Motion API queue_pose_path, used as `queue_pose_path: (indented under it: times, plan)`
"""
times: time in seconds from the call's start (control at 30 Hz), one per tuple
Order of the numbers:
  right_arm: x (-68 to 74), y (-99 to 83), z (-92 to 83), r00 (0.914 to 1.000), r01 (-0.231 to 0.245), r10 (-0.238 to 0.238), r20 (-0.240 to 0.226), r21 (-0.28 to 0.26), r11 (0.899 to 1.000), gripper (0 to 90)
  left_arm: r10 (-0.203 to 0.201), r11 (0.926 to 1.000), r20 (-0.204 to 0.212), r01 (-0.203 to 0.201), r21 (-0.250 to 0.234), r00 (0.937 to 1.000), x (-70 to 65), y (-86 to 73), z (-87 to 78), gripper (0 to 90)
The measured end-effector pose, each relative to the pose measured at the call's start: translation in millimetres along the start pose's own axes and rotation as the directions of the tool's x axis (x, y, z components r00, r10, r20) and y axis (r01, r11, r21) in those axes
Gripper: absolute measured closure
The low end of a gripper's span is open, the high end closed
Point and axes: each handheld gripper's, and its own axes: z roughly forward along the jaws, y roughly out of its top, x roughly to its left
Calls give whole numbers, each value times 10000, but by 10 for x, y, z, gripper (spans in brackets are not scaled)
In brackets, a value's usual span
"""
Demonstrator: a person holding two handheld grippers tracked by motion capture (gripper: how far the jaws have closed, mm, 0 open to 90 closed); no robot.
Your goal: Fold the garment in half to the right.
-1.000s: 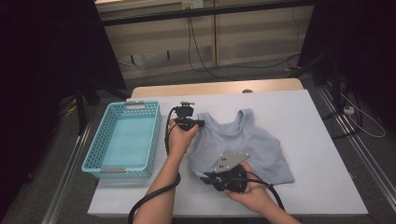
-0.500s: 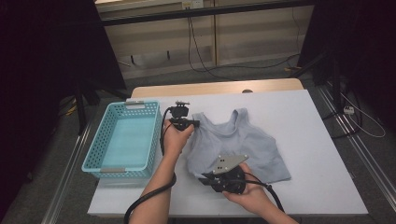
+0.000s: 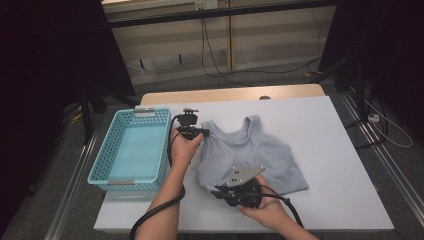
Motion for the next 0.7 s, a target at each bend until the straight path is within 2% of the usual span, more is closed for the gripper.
queue_pose_path:
  times: [0.3,0.7]
  plan:
    - [17,10,7,10000,23,-23,-58,10,10000,829,-242,9997,-18,242,42,9997,64,-11,-44,838]
    - [21,32,17,9998,-42,39,-191,-173,9998,829,-269,9996,-206,269,16,9994,111,-5,-120,838]
